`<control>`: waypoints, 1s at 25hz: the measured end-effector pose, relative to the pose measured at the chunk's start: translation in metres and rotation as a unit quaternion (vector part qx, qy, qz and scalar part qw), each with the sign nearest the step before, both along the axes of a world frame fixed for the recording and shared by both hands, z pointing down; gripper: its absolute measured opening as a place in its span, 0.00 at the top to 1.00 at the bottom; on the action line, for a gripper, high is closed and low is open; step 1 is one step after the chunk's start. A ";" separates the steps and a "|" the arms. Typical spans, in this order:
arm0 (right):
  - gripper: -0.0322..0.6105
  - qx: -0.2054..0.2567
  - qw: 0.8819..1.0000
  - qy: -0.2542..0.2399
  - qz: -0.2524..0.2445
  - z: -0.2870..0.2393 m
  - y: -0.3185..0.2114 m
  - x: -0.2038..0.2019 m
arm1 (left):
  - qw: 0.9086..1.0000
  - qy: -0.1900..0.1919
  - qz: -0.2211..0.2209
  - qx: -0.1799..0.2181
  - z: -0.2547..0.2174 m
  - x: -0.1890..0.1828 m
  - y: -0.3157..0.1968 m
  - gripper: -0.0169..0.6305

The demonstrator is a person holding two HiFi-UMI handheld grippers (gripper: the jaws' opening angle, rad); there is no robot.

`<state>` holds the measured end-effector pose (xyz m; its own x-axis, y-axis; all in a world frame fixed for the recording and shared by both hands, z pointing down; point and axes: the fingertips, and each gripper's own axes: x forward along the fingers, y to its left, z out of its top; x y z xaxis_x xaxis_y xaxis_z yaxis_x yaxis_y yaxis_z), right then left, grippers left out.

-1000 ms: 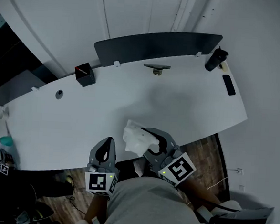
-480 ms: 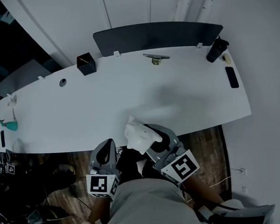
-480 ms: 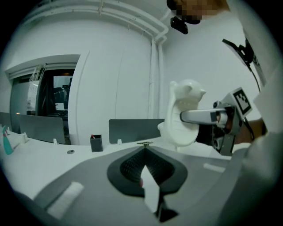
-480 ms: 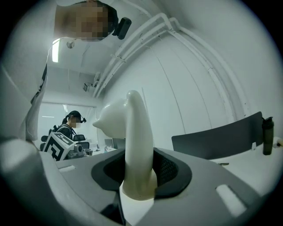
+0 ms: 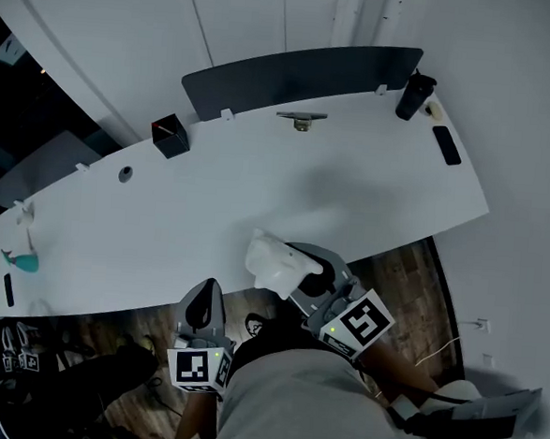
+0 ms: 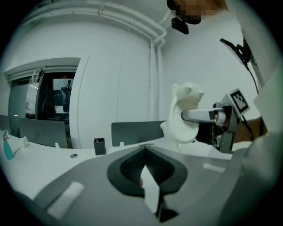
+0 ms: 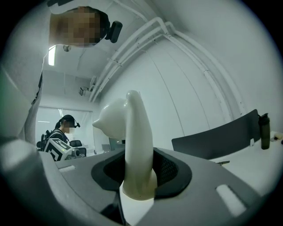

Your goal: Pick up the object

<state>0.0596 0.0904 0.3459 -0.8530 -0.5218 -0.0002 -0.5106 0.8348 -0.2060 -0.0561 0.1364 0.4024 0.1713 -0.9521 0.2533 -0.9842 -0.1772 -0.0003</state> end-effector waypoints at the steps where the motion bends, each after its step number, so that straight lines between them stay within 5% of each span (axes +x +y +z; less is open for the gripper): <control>1: 0.72 0.003 1.000 -0.001 0.002 -0.002 -0.001 0.001 | 1.000 -0.001 0.001 0.002 -0.003 0.001 -0.001 0.97; 25: 0.72 0.019 1.000 0.018 0.005 -0.006 0.004 -0.016 | 1.000 0.004 0.012 0.026 -0.010 -0.006 -0.009 0.97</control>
